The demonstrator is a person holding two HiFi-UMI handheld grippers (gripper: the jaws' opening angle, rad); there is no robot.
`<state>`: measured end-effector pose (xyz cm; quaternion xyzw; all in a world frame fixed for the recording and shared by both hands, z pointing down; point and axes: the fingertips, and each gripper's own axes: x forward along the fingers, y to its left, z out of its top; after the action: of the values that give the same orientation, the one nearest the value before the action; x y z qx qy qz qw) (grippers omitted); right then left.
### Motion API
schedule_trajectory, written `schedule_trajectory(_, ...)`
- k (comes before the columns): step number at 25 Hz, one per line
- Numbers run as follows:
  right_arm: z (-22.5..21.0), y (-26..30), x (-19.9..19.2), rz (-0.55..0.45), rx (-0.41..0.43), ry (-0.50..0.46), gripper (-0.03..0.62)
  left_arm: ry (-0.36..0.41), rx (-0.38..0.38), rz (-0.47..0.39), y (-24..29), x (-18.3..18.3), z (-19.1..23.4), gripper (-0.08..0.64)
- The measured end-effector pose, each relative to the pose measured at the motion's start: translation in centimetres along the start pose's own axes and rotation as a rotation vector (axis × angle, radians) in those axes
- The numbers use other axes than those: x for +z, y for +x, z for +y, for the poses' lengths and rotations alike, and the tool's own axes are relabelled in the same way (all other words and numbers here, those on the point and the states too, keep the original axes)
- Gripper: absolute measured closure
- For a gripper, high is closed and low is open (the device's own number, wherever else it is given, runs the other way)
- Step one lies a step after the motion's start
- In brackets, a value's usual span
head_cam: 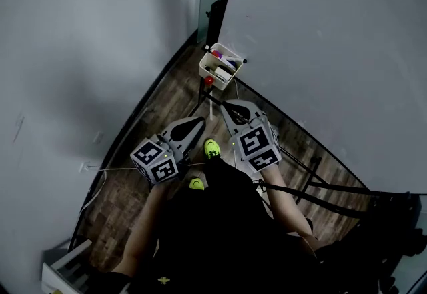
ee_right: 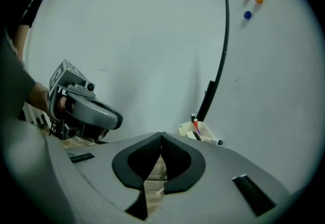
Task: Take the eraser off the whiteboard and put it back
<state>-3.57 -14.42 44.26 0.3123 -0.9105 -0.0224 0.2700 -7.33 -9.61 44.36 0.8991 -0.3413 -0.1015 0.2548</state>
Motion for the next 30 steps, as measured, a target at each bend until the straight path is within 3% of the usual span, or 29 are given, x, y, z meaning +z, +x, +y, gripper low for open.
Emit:
schedule_trajectory(14,7.9,-6.7,0.1,-0.015,-0.053,0.043,0.586,0.058,-0.022,0.009,-6.8,-2.0,-5.9,0.540)
schedule_trajectory(30,10.9,-10.4,-1.8,-0.052,0.023,0.095,0.586,0.037,-0.012,-0.011,-7.6,-4.2,-9.9,0.540)
